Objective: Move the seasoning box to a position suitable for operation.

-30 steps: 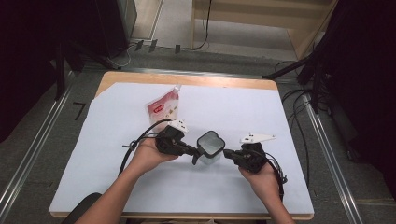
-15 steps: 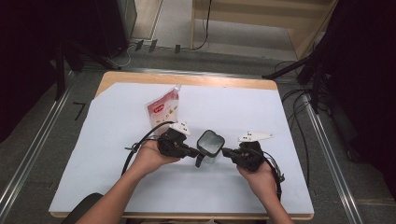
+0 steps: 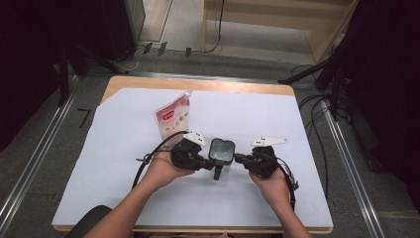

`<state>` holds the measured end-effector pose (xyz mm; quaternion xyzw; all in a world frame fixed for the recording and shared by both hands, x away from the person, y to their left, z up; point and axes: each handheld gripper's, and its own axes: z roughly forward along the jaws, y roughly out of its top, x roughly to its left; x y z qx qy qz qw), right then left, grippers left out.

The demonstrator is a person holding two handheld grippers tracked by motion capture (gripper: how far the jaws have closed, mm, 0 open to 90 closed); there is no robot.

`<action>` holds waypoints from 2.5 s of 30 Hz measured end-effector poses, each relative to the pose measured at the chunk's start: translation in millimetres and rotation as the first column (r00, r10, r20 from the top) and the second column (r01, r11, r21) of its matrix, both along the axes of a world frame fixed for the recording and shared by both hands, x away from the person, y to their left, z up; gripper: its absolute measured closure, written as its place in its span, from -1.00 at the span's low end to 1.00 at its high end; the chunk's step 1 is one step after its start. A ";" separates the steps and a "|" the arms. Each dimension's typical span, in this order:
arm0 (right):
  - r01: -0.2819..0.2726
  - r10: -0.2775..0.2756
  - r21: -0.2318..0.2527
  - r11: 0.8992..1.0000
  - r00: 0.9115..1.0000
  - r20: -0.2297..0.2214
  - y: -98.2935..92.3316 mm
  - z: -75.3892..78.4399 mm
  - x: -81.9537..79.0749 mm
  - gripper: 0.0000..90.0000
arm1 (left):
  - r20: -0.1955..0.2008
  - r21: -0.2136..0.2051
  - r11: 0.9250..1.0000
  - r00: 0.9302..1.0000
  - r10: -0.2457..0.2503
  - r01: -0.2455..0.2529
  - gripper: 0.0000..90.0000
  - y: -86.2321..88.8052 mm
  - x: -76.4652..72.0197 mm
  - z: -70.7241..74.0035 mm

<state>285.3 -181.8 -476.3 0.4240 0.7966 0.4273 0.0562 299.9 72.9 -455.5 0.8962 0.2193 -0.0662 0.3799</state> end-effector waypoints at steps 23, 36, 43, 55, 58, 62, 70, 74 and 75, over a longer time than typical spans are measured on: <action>0.003 -0.003 0.008 1.000 1.000 0.009 9.5 -2.0 21.5 1.00 | 0.007 -0.019 1.000 1.000 -0.005 0.005 1.00 -11.7 0.1 -2.0; -0.007 0.006 0.029 1.000 0.999 0.035 -1.0 10.7 10.1 1.00 | 0.002 -0.009 1.000 1.000 -0.019 0.019 0.58 15.1 0.9 12.9; -0.025 0.023 0.038 0.999 0.999 0.035 -4.9 16.4 -6.7 1.00 | 0.022 -0.001 1.000 1.000 0.004 -0.004 0.41 28.5 4.7 13.9; -0.049 0.049 0.019 0.999 0.998 0.037 2.5 16.0 -36.6 1.00 | 0.048 -0.008 1.000 0.999 0.017 -0.017 -0.01 37.7 9.3 16.7; -0.054 0.053 0.022 0.998 0.998 0.032 5.8 14.8 -41.7 1.00 | 0.043 -0.014 1.000 0.999 0.025 -0.024 -0.04 40.1 11.0 16.3; -0.047 0.046 0.041 0.998 0.999 0.020 8.9 12.3 -48.4 1.00 | 0.056 -0.015 1.000 0.998 0.025 -0.024 -0.08 41.6 11.9 17.3; -0.072 0.072 0.032 0.997 0.997 0.028 25.8 7.8 -52.2 1.00 | 0.062 -0.008 1.000 0.998 0.025 -0.025 -0.10 39.8 12.3 17.4; -0.083 0.082 0.031 0.996 0.996 0.024 32.9 5.0 -52.5 1.00 | 0.061 -0.008 1.000 0.998 0.030 -0.030 -0.09 40.1 13.0 17.4; -0.083 0.082 0.031 0.996 0.996 0.024 32.9 5.0 -52.5 1.00 | 0.061 -0.008 1.000 0.998 0.030 -0.030 -0.09 40.1 13.0 17.4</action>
